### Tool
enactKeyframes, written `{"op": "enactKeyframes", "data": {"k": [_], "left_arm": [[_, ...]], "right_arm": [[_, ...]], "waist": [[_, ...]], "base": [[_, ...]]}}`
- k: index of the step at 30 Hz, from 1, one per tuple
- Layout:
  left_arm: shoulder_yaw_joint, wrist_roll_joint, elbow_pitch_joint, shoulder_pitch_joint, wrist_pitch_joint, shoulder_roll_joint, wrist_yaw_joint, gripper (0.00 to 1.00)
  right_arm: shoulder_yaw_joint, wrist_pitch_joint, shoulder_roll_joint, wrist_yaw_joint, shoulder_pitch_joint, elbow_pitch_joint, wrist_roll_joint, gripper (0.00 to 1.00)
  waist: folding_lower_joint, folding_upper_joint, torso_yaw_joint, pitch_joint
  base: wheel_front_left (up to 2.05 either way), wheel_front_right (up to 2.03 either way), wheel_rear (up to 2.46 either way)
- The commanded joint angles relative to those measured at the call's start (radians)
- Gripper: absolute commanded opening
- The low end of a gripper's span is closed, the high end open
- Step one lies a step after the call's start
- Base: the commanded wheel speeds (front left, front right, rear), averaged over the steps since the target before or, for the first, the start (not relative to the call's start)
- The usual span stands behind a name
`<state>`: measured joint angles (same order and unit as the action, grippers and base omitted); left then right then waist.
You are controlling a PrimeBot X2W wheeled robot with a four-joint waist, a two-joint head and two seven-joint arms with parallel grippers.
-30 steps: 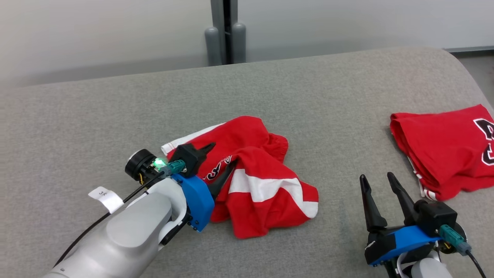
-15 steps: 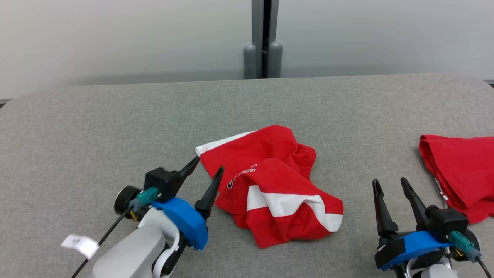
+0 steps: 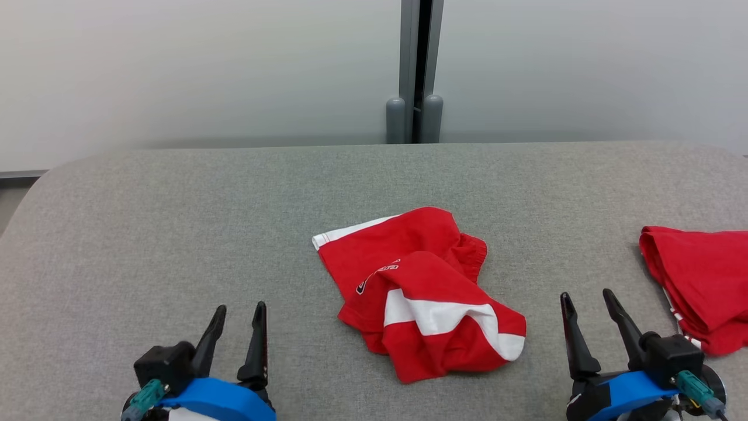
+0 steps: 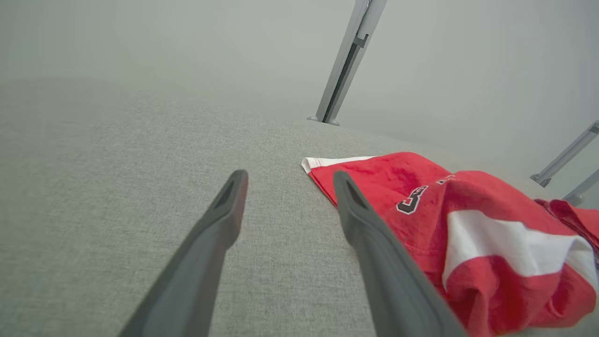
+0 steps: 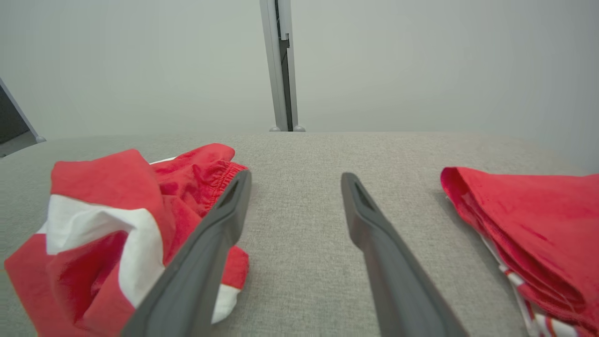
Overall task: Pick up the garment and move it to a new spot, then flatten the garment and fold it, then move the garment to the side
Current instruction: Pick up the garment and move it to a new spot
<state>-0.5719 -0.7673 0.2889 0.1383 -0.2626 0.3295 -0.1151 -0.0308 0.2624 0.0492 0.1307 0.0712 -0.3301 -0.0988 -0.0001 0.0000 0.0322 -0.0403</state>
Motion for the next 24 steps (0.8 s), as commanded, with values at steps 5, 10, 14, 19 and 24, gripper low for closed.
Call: {"op": "enactKeyframes", "data": {"k": [5,10,14,19,24], "left_arm": [[0.109,0.071,-0.034,-0.093,-0.003,-0.037,0.003,1.0],[0.157,0.126,-0.027,-0.129,-0.003,-0.067,0.023,1.0],[0.178,0.155,-0.014,-0.134,-0.003,-0.085,0.044,1.0],[0.197,0.182,0.0,-0.136,-0.003,-0.102,0.063,1.0],[0.209,0.196,0.011,-0.136,-0.003,-0.112,0.075,1.0]], "right_arm": [[0.012,0.003,0.002,0.0,-0.04,0.016,-0.003,1.0],[0.03,0.003,0.002,0.0,-0.055,0.008,-0.015,1.0],[0.042,0.003,0.002,0.0,-0.057,0.004,-0.024,1.0],[0.045,0.003,0.002,0.0,-0.053,0.0,-0.026,1.0],[0.044,0.003,0.002,0.0,-0.047,0.0,-0.026,1.0]], "waist": [[0.0001,0.0,0.016,0.022],[0.0001,0.0,0.022,0.032],[0.0001,0.0,0.023,0.036],[0.0001,0.0,0.022,0.035],[0.0001,0.0,0.019,0.033]], "base": [[0.0,0.0,0.0],[0.0,0.0,0.0],[0.0,0.0,0.0],[0.0,0.0,0.0],[0.0,0.0,0.0]]}}
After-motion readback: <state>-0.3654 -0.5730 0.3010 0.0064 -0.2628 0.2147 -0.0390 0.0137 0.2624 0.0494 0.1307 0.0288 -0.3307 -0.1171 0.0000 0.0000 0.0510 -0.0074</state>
